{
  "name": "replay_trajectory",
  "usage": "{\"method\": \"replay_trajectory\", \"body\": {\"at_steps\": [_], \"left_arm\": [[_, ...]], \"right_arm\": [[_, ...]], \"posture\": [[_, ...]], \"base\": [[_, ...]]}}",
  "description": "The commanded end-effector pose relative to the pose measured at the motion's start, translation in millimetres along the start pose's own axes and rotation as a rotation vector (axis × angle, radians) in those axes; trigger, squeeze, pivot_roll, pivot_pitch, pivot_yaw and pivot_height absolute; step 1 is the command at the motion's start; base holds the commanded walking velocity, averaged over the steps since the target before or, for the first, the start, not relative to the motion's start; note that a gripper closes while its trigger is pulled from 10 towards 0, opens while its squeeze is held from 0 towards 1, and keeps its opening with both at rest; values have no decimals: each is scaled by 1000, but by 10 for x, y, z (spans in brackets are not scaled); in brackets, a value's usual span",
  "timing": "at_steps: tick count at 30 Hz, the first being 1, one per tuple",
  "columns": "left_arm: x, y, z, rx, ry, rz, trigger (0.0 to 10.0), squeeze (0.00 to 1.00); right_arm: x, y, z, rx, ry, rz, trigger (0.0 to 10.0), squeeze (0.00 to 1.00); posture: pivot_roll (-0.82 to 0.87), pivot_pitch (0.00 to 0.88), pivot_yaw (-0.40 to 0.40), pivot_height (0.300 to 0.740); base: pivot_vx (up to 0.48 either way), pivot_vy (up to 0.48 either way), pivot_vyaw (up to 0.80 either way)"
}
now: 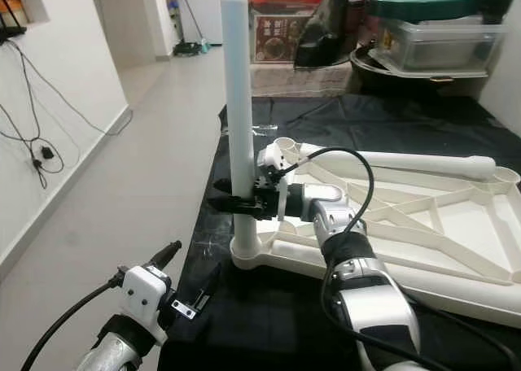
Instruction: Building children table
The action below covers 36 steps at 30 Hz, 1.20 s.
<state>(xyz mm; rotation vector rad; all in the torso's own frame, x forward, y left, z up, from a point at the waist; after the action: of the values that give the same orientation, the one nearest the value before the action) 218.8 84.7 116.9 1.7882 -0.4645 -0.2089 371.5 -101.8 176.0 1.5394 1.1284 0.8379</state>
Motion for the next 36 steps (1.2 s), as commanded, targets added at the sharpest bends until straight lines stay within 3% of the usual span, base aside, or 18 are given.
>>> {"method": "replay_trajectory", "body": {"at_steps": [1, 6, 11, 14, 16, 17, 18, 19, 21, 22, 26, 27, 33, 36], "left_arm": [[-23, -72, 2, 0, -1, -34, 10000, 0], [-26, -75, 7, -1, -4, -35, 10000, 0], [-28, -78, 9, -2, -4, -37, 10000, 0], [-28, -76, 7, -3, -3, -37, 10000, 0], [-27, -75, 6, -3, -3, -37, 10000, 0], [-27, -75, 6, -3, -3, -38, 10000, 0], [-26, -75, 5, -4, -4, -38, 10000, 0], [-26, -74, 6, -4, -4, -38, 10000, 0], [-27, -74, 6, -4, -5, -38, 10000, 0], [-23, -74, 5, -4, -4, -38, 10000, 0], [-18, -75, 3, -5, -2, -38, 10000, 0], [-18, -73, 3, -4, -1, -37, 10000, 0], [-17, -70, 2, -6, 0, -37, 10000, 0], [-18, -68, -2, -8, 1, -37, 10000, 0]], "right_arm": [[24, -116, 88, 41, -147, 45, 0, 0], [31, -110, 160, 33, -276, 99, 0, 0], [-13, -97, 342, 48, -606, 214, 0, 0], [0, -91, 348, 50, -650, 236, 0, 0], [66, -89, 294, 45, -618, 247, 0, 0], [115, -89, 254, 41, -598, 256, 5608, 0], [176, -97, 205, 48, -568, 264, 10000, 0], [213, -97, 172, 49, -552, 277, 10000, 435], [229, -95, 159, 51, -548, 287, 10000, 435], [257, -96, 127, 51, -516, 290, 10000, 1000], [310, -106, 77, 65, -462, 290, 10000, 1000], [317, -112, 52, 66, -438, 288, 10000, 0], [246, -169, 11, 56, -392, 275, 10000, 0], [82, -256, -27, 57, -365, 280, 10000, 0]], "posture": [[17, 0, 13, 740], [8, 0, 14, 740], [8, 0, 14, 740], [9, 0, 13, 740], [9, 0, 13, 740], [9, 0, 13, 740], [9, 0, 13, 740], [9, 0, 13, 740], [9, 0, 13, 740], [9, 0, 12, 740], [9, 0, 12, 740], [9, 0, 12, 740], [5, 0, 10, 740], [3, 0, 11, 740]], "base": [[0, 0, 0], [0, 0, 0], [0, 0, 0], [0, 0, 0], [0, 0, 0], [0, 0, 0], [0, 0, 0], [0, 0, 0], [0, 0, 0], [0, 0, 0], [0, 0, 0], [0, 0, 0], [0, 0, 0], [0, 0, 0]]}}
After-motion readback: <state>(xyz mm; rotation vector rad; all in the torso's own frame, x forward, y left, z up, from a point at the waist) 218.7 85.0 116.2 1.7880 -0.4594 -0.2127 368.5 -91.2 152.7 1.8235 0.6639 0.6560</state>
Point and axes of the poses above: a point about 5 cm out from each wrist's last joint towards the gripper, its own x axis pointing out of the wrist towards the gripper, its own y axis along the axis of the wrist's last joint, z = x × y, the point moved 2 cm from there along x, pointing out of the wrist towards the gripper, and after that the axes turned 12 degrees about x, right-handed, at the moved point
